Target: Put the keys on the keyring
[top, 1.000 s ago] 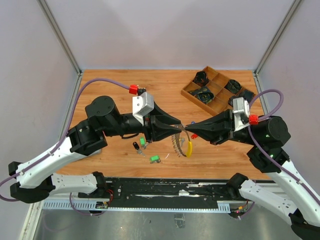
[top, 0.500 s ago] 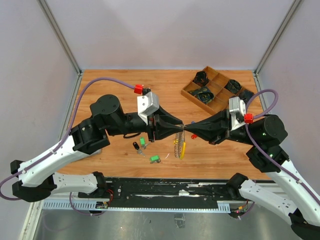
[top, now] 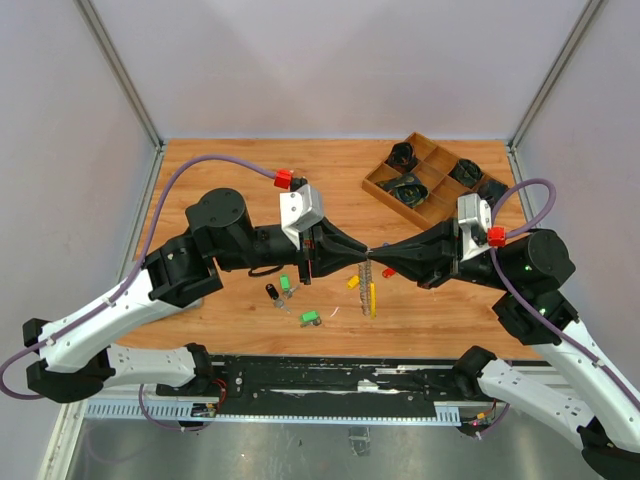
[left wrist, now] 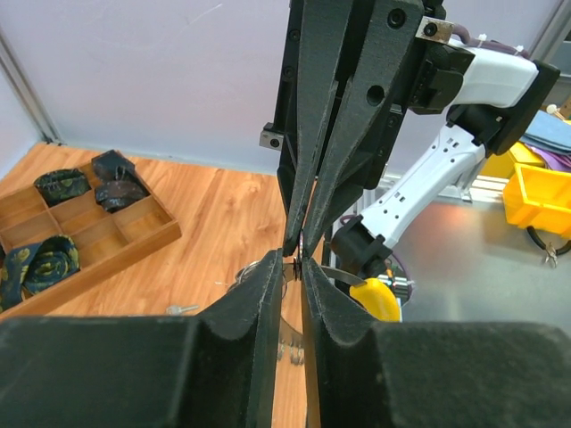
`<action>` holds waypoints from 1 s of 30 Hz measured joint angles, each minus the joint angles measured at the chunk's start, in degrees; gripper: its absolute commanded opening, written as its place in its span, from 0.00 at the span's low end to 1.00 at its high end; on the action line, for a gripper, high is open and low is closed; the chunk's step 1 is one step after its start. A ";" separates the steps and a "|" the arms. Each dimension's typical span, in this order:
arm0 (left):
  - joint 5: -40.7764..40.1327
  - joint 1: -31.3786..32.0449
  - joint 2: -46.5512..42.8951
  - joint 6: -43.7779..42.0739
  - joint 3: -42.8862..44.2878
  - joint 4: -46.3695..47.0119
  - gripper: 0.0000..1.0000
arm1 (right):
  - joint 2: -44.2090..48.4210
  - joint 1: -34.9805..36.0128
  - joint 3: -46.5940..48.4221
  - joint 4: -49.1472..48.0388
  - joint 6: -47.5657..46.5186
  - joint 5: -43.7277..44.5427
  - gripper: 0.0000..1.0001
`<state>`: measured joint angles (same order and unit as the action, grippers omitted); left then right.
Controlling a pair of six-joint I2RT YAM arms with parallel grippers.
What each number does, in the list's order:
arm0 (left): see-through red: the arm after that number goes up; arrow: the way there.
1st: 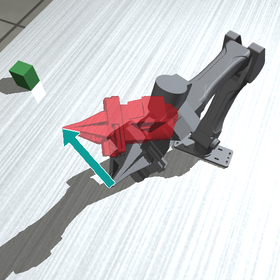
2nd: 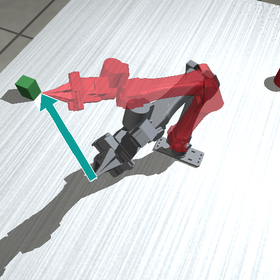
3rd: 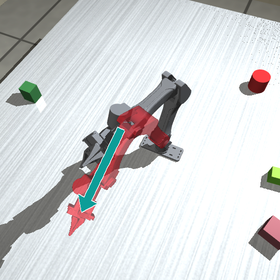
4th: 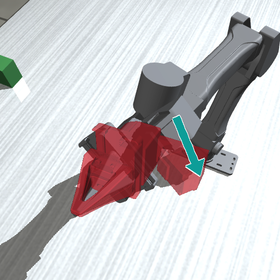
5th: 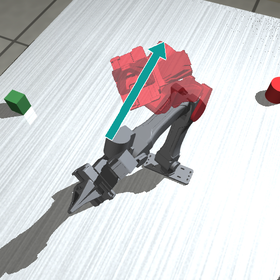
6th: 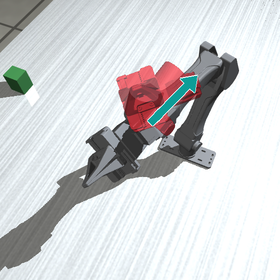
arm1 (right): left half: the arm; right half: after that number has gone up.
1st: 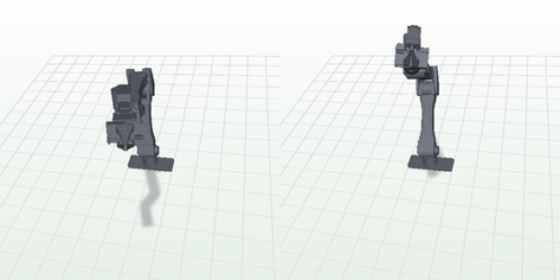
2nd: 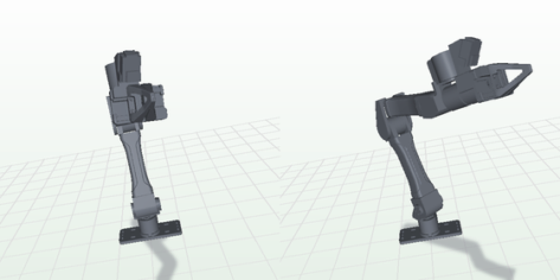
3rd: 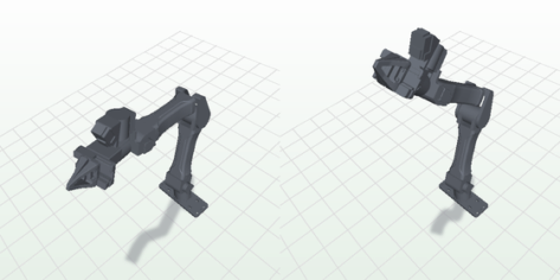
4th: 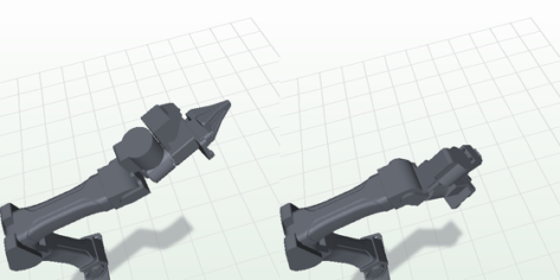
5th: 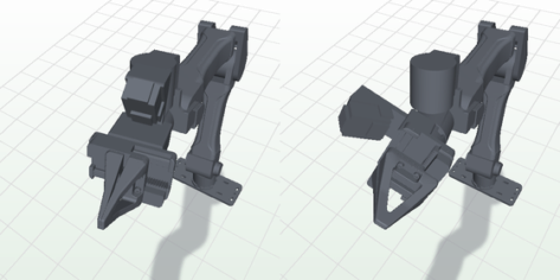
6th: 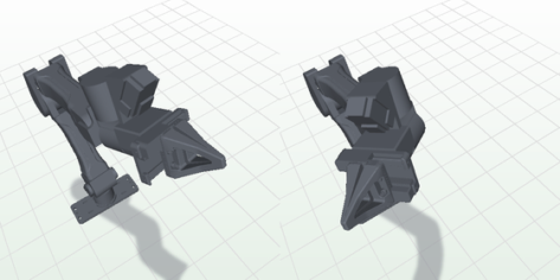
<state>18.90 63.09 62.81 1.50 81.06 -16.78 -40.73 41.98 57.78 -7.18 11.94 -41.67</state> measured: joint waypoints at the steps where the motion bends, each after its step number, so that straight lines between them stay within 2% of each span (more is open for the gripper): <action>1: 0.02 0.00 0.04 0.00 0.07 -0.07 0.19 | 0.00 0.00 0.00 0.00 0.00 0.00 0.01; 6: 0.00 0.00 0.17 0.00 0.26 -0.15 0.14 | 0.00 0.00 0.00 -0.02 -0.04 0.02 0.01; 11: 0.00 0.00 0.37 -0.04 0.48 -0.24 0.01 | -0.02 0.00 0.00 0.02 -0.31 0.17 0.01; 14: -0.17 0.00 0.42 0.00 0.61 -0.44 0.01 | -0.04 0.00 0.00 0.07 -0.48 0.33 0.03; 18: -0.81 0.00 0.42 0.00 0.61 -0.52 0.01 | -0.02 0.00 0.02 0.55 -1.09 0.74 0.12; 23: -2.34 0.02 0.26 -0.50 0.61 -1.14 0.00 | 0.50 0.00 0.70 3.15 -2.69 1.27 0.40; 26: -3.80 0.02 0.02 -1.73 0.61 -2.10 0.01 | 1.27 0.00 1.66 5.79 -4.59 1.73 0.45; 30: -6.29 0.02 -0.42 -4.46 0.61 -3.98 0.01 | 3.19 0.00 2.84 9.51 -7.52 3.74 0.46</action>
<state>12.60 63.11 62.39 -2.96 81.67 -20.75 -37.54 41.98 60.62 2.33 4.43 -37.93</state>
